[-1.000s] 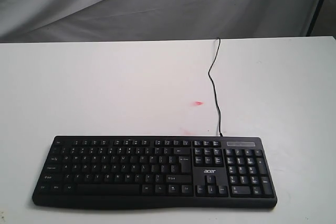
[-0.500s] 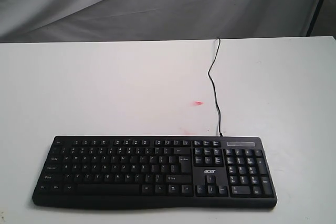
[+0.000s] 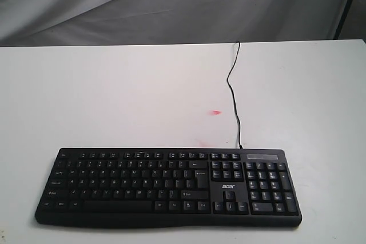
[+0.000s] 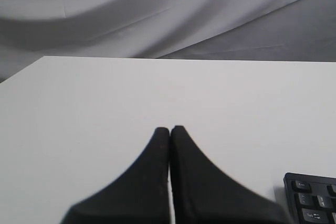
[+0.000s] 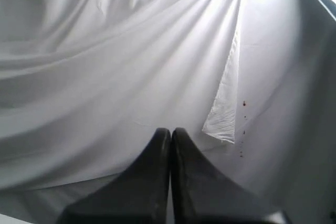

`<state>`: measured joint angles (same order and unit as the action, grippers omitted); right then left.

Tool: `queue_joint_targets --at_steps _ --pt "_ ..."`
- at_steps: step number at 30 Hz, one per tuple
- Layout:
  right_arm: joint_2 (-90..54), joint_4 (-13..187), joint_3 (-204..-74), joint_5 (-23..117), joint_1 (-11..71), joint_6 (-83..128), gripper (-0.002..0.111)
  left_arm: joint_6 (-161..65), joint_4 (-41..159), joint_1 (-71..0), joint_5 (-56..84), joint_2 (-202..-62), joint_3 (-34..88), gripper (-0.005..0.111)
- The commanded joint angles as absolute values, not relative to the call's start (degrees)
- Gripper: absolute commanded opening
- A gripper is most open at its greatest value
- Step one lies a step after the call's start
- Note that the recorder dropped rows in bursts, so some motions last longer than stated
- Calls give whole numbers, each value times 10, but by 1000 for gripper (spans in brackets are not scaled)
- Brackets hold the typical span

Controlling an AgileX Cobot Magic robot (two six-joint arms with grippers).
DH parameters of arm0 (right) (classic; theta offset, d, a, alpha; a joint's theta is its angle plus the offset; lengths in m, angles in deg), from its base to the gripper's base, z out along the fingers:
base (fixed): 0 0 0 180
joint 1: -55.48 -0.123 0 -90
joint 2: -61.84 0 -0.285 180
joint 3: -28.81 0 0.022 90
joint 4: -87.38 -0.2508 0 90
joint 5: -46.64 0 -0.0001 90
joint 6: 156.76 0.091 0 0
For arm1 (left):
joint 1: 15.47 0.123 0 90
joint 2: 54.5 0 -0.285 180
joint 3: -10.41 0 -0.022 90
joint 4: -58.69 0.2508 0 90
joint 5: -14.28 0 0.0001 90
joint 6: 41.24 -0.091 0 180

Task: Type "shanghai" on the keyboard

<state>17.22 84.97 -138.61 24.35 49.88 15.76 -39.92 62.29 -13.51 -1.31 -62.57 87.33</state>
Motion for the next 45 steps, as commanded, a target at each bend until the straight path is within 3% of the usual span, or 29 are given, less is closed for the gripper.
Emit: queue_joint_targets --at_steps 1,18,22,29,45 --pt "123 857 -1468 196 503 128 0 -398 623 -137 -10 -623 876 1" --pt "-112 722 -1750 8 503 -36 0 -398 623 -137 -10 -623 876 1" --pt "-133 717 -1754 100 503 -36 0 -398 623 -137 -10 -623 876 1" --pt "-142 698 -1754 116 503 -41 0 -398 623 -137 -10 -623 876 1" --pt "-254 611 -1754 2 503 -177 0 -398 623 -137 -10 -623 876 1"
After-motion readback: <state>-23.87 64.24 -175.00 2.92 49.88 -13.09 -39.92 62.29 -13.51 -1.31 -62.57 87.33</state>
